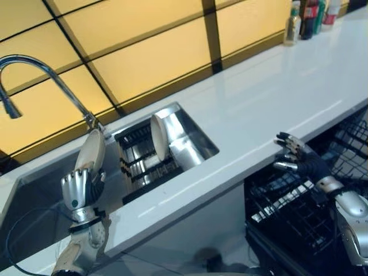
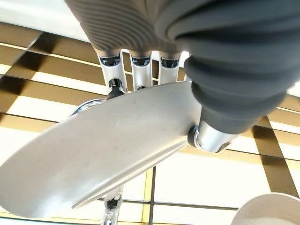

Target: Pick up plates and place into dishwasher.

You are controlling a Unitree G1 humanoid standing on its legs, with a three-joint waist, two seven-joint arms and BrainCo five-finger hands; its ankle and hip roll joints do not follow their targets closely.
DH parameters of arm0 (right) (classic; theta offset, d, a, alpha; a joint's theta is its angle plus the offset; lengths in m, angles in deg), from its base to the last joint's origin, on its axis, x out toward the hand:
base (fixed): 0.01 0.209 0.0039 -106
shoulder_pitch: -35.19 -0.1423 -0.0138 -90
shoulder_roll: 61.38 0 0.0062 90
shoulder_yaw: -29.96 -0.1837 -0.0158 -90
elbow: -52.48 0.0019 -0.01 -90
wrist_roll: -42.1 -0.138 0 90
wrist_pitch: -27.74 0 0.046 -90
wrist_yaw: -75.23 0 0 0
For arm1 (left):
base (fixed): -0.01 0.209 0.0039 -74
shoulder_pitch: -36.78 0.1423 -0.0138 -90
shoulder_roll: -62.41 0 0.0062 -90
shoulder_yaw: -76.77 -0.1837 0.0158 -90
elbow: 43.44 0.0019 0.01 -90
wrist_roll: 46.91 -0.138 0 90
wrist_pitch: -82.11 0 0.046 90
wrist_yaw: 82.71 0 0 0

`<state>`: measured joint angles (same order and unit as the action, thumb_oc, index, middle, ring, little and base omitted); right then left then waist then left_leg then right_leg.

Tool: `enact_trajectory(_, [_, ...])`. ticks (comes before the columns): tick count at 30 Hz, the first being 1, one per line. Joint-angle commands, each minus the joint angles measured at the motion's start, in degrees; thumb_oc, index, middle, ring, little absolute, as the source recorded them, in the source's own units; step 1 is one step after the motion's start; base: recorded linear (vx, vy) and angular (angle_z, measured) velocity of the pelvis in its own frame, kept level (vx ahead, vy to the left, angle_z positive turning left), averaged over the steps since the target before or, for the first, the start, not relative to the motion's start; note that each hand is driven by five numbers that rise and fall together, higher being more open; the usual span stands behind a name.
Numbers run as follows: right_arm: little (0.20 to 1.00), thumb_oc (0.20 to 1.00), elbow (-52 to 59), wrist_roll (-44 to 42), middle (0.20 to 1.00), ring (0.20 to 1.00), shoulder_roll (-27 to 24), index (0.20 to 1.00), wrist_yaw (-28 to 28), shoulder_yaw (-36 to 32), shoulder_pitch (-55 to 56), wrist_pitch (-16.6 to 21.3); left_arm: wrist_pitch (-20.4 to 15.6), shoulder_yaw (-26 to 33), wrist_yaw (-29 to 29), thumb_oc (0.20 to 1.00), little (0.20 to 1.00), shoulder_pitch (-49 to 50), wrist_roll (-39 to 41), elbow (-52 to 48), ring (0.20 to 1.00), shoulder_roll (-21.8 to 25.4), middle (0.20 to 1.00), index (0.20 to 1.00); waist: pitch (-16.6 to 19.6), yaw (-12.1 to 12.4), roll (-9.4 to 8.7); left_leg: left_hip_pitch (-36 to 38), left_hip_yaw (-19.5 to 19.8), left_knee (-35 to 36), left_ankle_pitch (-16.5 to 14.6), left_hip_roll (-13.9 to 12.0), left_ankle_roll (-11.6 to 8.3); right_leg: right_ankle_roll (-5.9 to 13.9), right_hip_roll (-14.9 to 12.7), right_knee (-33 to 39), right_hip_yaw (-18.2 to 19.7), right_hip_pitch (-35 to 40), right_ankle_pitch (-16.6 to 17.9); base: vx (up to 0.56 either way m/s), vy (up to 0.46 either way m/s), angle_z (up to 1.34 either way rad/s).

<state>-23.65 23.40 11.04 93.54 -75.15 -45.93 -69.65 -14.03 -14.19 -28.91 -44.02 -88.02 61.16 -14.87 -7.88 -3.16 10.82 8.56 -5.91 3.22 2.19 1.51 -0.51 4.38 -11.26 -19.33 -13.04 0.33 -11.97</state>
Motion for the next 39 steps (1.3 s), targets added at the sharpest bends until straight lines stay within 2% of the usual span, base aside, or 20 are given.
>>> enact_trajectory(1, [1.0, 1.0, 3.9, -0.1, 1.0, 1.0, 3.7, 1.0, 1.5, 1.0, 2.3, 0.1, -6.3, 5.1, -7.0, 0.2, 0.2, -2.5, 6.9, -5.8, 0.2, 5.2, 0.2, 0.2, 2.5, 1.3, -4.4, -0.4, 1.2, -0.5, -3.6, 1.0, -0.61, 0.61, 0.2, 16.6, -2.4, 4.9, 10.0, -0.06, -0.087, 0.05])
enact_trajectory(2, [1.0, 1.0, 4.3, 0.2, 1.0, 1.0, 4.4, 1.0, 1.5, 1.3, 2.2, 0.5, -9.1, 5.2, -10.3, 0.2, 0.2, -2.3, 8.7, -7.6, 0.2, 4.7, 0.2, 0.2, 2.9, 1.7, -4.56, 0.0, 1.5, -0.3, -3.7, 0.9, -0.6, 0.62, 0.3, 16.9, -2.7, 5.4, 10.0, -0.06, -0.092, 0.03])
enact_trajectory(3, [1.0, 1.0, 4.6, 0.4, 1.0, 1.0, 4.7, 1.0, 1.7, 1.2, 2.2, 0.7, -10.0, 5.5, -12.3, 0.2, 0.2, -2.1, 9.9, -9.1, 0.2, 4.6, 0.2, 0.2, 3.1, 1.8, -4.67, 0.2, 1.6, -0.2, -3.8, 0.8, -0.6, 0.6, 0.4, 17.2, -2.8, 5.8, 10.0, -0.06, -0.089, 0.05])
enact_trajectory(6, [1.0, 1.0, 5.6, 1.2, 1.0, 1.0, 6.5, 1.0, 2.5, 1.3, 2.0, 1.7, -15.7, 6.2, -20.7, 0.2, 0.2, -1.3, 15.5, -15.5, 0.2, 2.9, 0.2, 0.2, 4.3, 2.8, -5.09, 1.2, 2.1, 0.6, -4.2, 0.7, -0.56, 0.57, 0.9, 18.2, -3.4, 7.1, 9.9, -0.07, -0.088, 0.13])
enact_trajectory(10, [1.0, 1.0, 6.7, 1.6, 1.0, 1.0, 8.4, 1.0, 3.4, 1.4, 2.1, 2.2, -20.3, 7.6, -34.9, 0.2, 0.2, -0.2, 23.9, -22.9, 0.2, 1.5, 0.2, 0.2, 5.8, 3.9, -5.84, 2.3, 2.8, 1.6, -4.6, 0.3, -0.52, 0.51, 1.6, 19.8, -4.0, 8.7, 9.9, -0.06, -0.099, 0.07])
enact_trajectory(12, [1.0, 1.0, 6.9, 1.6, 1.0, 1.0, 8.8, 1.0, 3.6, 1.5, 1.8, 2.2, -21.5, 7.5, -42.8, 0.2, 0.2, -0.4, 29.3, -24.8, 0.2, 1.1, 0.2, 0.2, 6.1, 4.2, -6.03, 2.6, 2.9, 1.7, -4.8, 0.2, -0.51, 0.52, 1.9, 20.3, -4.1, 9.2, 10.0, -0.06, -0.08, 0.04])
enact_trajectory(13, [1.0, 1.0, 6.8, 1.4, 1.0, 1.0, 9.0, 1.0, 4.0, 1.5, 1.0, 2.1, -21.8, 6.6, -51.6, 0.2, 0.2, -1.2, 35.2, -26.7, 0.2, 0.4, 0.2, 0.2, 6.5, 4.4, -6.09, 2.9, 3.1, 1.7, -5.1, 0.1, -0.48, 0.49, 2.1, 20.7, -4.2, 9.8, 9.9, -0.08, -0.076, 0.03])
enact_trajectory(14, [1.0, 1.0, 6.8, 1.1, 1.0, 1.0, 8.9, 1.0, 4.3, 1.6, 0.4, 2.1, -21.6, 6.0, -56.6, 0.2, 0.2, -1.7, 39.0, -27.6, 0.2, 0.2, 0.2, 0.2, 6.7, 4.5, -6.07, 3.0, 3.2, 1.8, -5.1, 0.1, -0.48, 0.47, 2.3, 21.0, -4.2, 10.0, 10.0, -0.09, -0.078, 0.06])
enact_trajectory(16, [1.0, 1.0, 6.9, -0.9, 1.0, 1.0, 7.9, 1.0, 4.5, 1.8, -2.2, 1.0, -18.9, 4.5, -64.6, 0.2, 0.2, -3.8, 45.8, -28.6, 0.2, -0.5, 0.2, 0.2, 7.1, 4.5, -5.93, 3.2, 3.4, 1.8, -5.3, 0.0, -0.5, 0.49, 2.5, 21.6, -4.2, 10.4, 10.2, -0.09, -0.046, 0.15])
enact_trajectory(17, [1.0, 1.0, 7.3, -2.8, 1.0, 1.0, 7.0, 1.0, 4.4, 1.5, -3.7, 0.1, -18.0, 3.8, -66.4, 0.2, 0.2, -4.8, 47.6, -28.7, 0.2, -0.6, 0.2, 0.2, 7.1, 4.4, -5.82, 3.3, 3.4, 1.8, -5.4, 0.0, -0.52, 0.52, 2.6, 21.7, -4.3, 10.5, 10.3, -0.09, -0.033, 0.11])
enact_trajectory(20, [1.0, 1.0, 8.2, -4.1, 1.0, 1.0, 5.0, 1.0, 5.3, 0.7, -6.9, 0.5, -15.7, 2.9, -69.1, 0.2, 0.2, -6.8, 51.8, -28.8, 0.2, -0.8, 0.2, 0.2, 7.6, 4.3, -5.69, 3.3, 3.3, 1.8, -5.6, 0.0, -0.54, 0.64, 2.7, 21.8, -4.1, 10.5, 10.2, -0.08, -0.036, 0.01])
enact_trajectory(21, [1.0, 1.0, 8.5, -2.1, 1.0, 1.0, 4.1, 1.0, 5.2, 0.0, -7.9, 1.2, -15.3, 2.9, -69.7, 0.2, 0.2, -7.5, 52.9, -28.6, 0.2, -0.6, 0.2, 0.2, 7.8, 4.3, -5.72, 3.1, 3.3, 1.8, -5.8, -0.1, -0.55, 0.72, 2.8, 21.8, -3.8, 10.3, 10.0, -0.07, -0.043, -0.02])
enact_trajectory(23, [1.0, 1.0, 7.6, 0.6, 1.0, 1.0, 1.8, 1.0, 2.0, -1.4, -10.0, 1.0, -15.5, 2.9, -69.8, 0.2, 0.2, -8.6, 52.8, -27.7, 0.2, 0.4, 0.2, 0.2, 8.0, 4.3, -6.06, 3.1, 3.1, 1.8, -6.0, -0.3, -0.69, 0.93, 3.2, 21.6, -3.2, 10.2, 9.6, -0.11, -0.095, -0.02])
enact_trajectory(26, [1.0, 1.0, 6.5, -0.9, 1.0, 1.0, -1.6, 1.0, -2.1, -4.8, -12.1, -1.0, -14.6, 4.0, -70.6, 0.2, 0.2, -10.1, 55.0, -27.4, 0.2, 2.9, 0.2, 0.2, 8.0, 4.1, -6.59, 3.0, 2.8, 1.8, -5.9, -0.7, -1.04, 1.11, 3.8, 21.1, -2.4, 10.0, 9.2, -0.12, -0.098, -0.04])
enact_trajectory(28, [1.0, 1.0, 6.6, -0.3, 1.0, 1.0, -3.8, 1.0, -3.9, -6.7, -12.1, -0.5, -14.1, 4.8, -70.8, 0.2, 0.2, -10.6, 55.5, -27.8, 0.2, 4.3, 0.2, 0.2, 7.9, 3.7, -6.87, 2.9, 2.6, 1.8, -5.9, -0.9, -1.08, 1.24, 4.2, 20.7, -1.8, 9.7, 8.9, -0.1, -0.073, -0.05])
enact_trajectory(31, [1.0, 1.0, 7.5, -4.3, 1.0, 1.0, -5.4, 1.0, -4.5, -8.0, -12.5, 0.4, -12.8, 5.4, -70.7, 0.2, 0.2, -11.2, 56.4, -28.9, 0.2, 5.9, 0.2, 0.2, 7.8, 3.4, -7.09, 3.0, 2.2, 1.7, -6.0, -1.0, -1.12, 1.25, 4.6, 20.5, -1.0, 9.4, 8.8, -0.08, -0.057, -0.08])
enact_trajectory(34, [1.0, 1.0, 8.7, -6.2, 1.0, 1.0, -5.5, 1.0, -3.5, -6.1, -13.9, 2.0, -12.1, 4.6, -70.3, 0.2, 0.2, -12.8, 58.4, -28.4, 0.2, 7.3, 0.2, 0.2, 7.6, 3.2, -7.33, 2.8, 2.0, 1.6, -6.2, -0.9, -1.02, 1.41, 5.0, 20.6, 0.1, 9.0, 8.9, -0.08, -0.047, -0.2])
enact_trajectory(39, [1.0, 1.0, 7.7, -6.8, 1.0, 1.0, -4.4, 1.0, -1.3, 3.6, -19.7, 1.9, -11.1, 0.6, -70.6, 0.2, 0.2, -17.3, 60.8, -27.2, 0.2, 8.6, 0.2, 0.2, 7.6, 3.9, -7.99, 2.3, 1.5, 1.3, -6.5, -0.9, -0.77, 1.59, 5.4, 21.6, 0.7, 8.7, 9.5, -0.04, -0.052, -0.18])
